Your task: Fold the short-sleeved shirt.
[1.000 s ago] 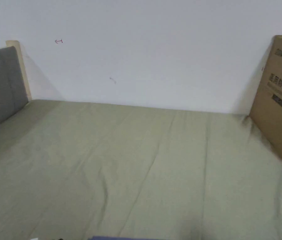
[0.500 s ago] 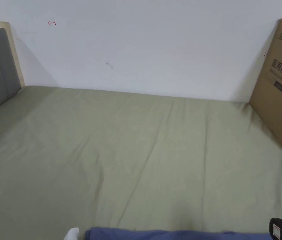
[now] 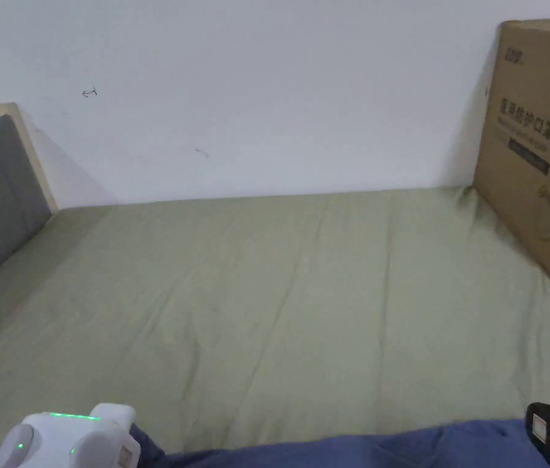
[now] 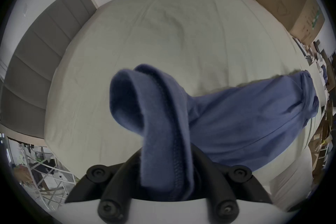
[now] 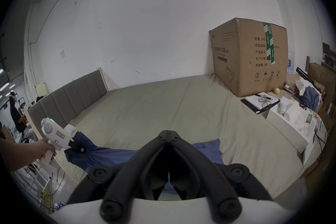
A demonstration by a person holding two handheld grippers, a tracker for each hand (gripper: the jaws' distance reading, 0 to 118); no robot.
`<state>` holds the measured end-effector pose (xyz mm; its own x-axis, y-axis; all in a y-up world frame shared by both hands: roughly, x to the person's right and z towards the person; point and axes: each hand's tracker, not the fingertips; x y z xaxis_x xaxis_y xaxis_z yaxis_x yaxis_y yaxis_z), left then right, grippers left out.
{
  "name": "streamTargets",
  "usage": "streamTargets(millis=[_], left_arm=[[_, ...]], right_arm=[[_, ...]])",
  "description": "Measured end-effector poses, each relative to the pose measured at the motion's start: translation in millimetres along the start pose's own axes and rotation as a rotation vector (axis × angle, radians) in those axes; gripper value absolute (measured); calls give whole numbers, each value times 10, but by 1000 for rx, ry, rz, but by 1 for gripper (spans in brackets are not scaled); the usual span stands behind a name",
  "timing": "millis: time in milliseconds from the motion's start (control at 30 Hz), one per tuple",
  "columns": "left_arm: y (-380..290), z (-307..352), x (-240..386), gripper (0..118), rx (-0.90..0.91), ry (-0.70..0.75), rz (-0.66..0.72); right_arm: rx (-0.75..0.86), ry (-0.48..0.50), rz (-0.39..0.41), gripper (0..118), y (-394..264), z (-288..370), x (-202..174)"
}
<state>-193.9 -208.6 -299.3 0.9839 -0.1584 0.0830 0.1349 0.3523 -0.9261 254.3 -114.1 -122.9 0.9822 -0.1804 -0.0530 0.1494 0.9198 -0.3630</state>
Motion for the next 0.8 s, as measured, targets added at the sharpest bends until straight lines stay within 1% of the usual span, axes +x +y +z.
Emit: streamTargets(millis=[100, 167, 200, 233, 267, 300, 333, 367, 400, 467, 533, 600, 667, 700, 767, 800], left_arm=[[163, 128, 415, 2, 19, -190, 67], [300, 203, 784, 4, 1, -401, 152], [355, 208, 935, 9, -11, -485, 176], [410, 192, 1126, 36, -41, -599, 189], [452, 176, 1307, 67, -58, -703, 213], [497, 176, 1483, 95, -80, -781, 223], [529, 182, 1640, 113, -115, -841, 223], [552, 207, 1724, 114, -117, -873, 235], [573, 237, 1755, 114, -101, -890, 236], [588, 340, 1741, 114, -65, -860, 210], [574, 392, 1594, 114, -16, -790, 183], [523, 422, 1401, 114, 15, -711, 185], [433, 383, 1219, 111, 21, -616, 185], [407, 358, 1167, 103, 35, -566, 164], [312, 281, 1119, 42, 73, -492, 96], [286, 229, 1139, 14, 67, -453, 61]], right_arm=[[4, -9, -21, 0, -32, 130, 137], [18, -24, -45, 0, -61, 222, 236], [35, -36, -65, 0, -70, 272, 279], [52, -39, -93, 0, -69, 327, 338], [56, -39, -110, 0, -61, 363, 390], [57, -48, -119, 0, -52, 387, 428], [57, -61, -126, 0, -43, 406, 466], [60, -71, -127, 0, -37, 418, 498], [60, -80, -124, 0, -27, 423, 514], [66, -95, -115, 0, -14, 434, 541], [69, -97, -115, 0, -14, 429, 548], [65, -87, -125, 0, -26, 397, 548], [56, -75, -128, 0, -49, 350, 528], [53, -69, -125, 0, -59, 332, 515], [42, -56, -115, 0, -78, 288, 484], [36, -51, -109, 0, -88, 270, 468]])
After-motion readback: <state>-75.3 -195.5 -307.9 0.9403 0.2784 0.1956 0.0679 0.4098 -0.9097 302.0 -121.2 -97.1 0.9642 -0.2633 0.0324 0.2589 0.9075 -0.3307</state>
